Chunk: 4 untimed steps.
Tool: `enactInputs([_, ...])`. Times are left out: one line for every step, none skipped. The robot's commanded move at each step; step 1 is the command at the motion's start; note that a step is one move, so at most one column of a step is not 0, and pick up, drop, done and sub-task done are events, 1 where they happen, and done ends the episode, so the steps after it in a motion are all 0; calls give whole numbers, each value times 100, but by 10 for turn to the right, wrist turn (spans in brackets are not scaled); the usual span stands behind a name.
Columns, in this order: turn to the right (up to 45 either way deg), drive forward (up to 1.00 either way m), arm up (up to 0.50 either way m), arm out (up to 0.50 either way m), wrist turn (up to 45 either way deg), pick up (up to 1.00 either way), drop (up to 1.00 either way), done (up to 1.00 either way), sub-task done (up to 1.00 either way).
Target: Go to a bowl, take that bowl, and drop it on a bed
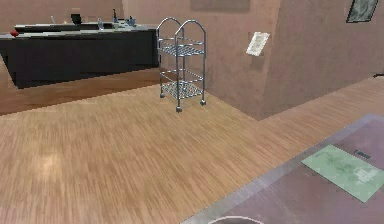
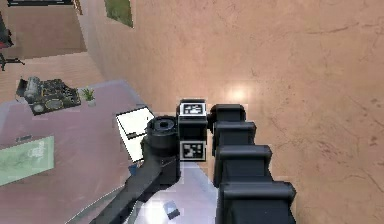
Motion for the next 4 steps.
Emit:
enactInputs([0, 0, 0, -10, 0, 0, 0, 0, 0])
enactInputs([-450, 0, 0, 0, 0, 0, 0, 0, 0])
enactInputs([0, 60, 0, 0, 0, 0, 0, 0, 0])
enactInputs([-30, 0, 0, 0, 0, 0, 0, 0, 0])
